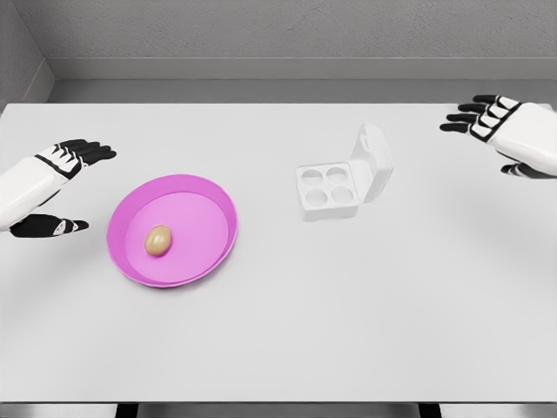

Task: Pack egg into the box and close the box lid

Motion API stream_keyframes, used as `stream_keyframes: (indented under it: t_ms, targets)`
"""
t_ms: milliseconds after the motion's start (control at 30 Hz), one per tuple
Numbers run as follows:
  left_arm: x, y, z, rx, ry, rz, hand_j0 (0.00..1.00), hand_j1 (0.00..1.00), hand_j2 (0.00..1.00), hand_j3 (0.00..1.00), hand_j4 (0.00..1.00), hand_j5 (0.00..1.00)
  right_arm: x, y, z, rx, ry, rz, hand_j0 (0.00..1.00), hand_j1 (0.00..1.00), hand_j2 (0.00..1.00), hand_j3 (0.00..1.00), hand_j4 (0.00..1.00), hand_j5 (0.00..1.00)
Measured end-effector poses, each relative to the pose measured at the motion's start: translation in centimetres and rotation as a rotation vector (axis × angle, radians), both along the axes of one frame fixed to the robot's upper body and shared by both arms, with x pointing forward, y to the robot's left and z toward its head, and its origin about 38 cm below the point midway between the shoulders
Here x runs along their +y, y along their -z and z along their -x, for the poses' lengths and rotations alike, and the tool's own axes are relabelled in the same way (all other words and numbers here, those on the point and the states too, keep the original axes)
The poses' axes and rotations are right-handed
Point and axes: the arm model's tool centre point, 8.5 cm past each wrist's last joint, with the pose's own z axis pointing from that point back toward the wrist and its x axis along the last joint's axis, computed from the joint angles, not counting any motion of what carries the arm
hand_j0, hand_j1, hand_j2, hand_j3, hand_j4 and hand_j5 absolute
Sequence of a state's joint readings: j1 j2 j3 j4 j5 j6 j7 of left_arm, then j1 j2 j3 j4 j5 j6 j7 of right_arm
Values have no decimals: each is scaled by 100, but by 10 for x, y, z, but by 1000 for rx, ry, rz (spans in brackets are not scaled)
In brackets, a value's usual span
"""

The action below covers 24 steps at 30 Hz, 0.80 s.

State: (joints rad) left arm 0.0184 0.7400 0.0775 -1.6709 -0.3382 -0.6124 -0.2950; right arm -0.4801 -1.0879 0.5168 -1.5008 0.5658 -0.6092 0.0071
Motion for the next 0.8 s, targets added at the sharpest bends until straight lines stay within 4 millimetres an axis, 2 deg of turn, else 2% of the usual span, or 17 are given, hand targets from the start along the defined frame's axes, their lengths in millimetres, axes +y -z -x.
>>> stream_keyframes:
  t_ms: [233,300,367,400,500,600,667,700,800]
  targets:
    - [-9,3,1,0,18,-2,100,100,100,100,100,100,2,2,1,5,-9,9,100,100,100,100,100,100]
    - [-22,-12,-2,-22,65,-45,100,100,100,100,100,100,8,3,2,3,-23,4,100,100,100,100,100,100]
    - [-43,-48,-19,-80,141,-138,100,100,100,100,100,100,13,0,1,-9,-36,-5,100,100,100,100,100,100]
    - [-55,-58,-24,-85,181,-169,100,100,100,100,100,100,16,0,1,-11,-41,-11,100,100,100,100,100,100]
    - [-79,-69,-35,-73,276,-285,100,100,100,100,100,100,25,3,-1,-14,-56,-39,100,100,100,100,100,100]
    - [-94,-60,-42,-14,346,-356,100,100,100,100,100,100,33,9,-4,-11,-65,-67,100,100,100,100,100,100]
    - [-101,-61,-48,9,381,-358,100,100,100,100,100,100,32,13,-6,-5,-56,-75,100,100,100,100,100,100]
    - [-102,-56,-47,39,401,-337,93,93,93,93,93,93,31,14,-6,-3,-51,-75,100,100,100,100,100,100]
    - [-101,-47,-45,96,429,-298,91,91,91,91,91,91,22,20,-10,8,-18,-73,100,100,100,100,100,100]
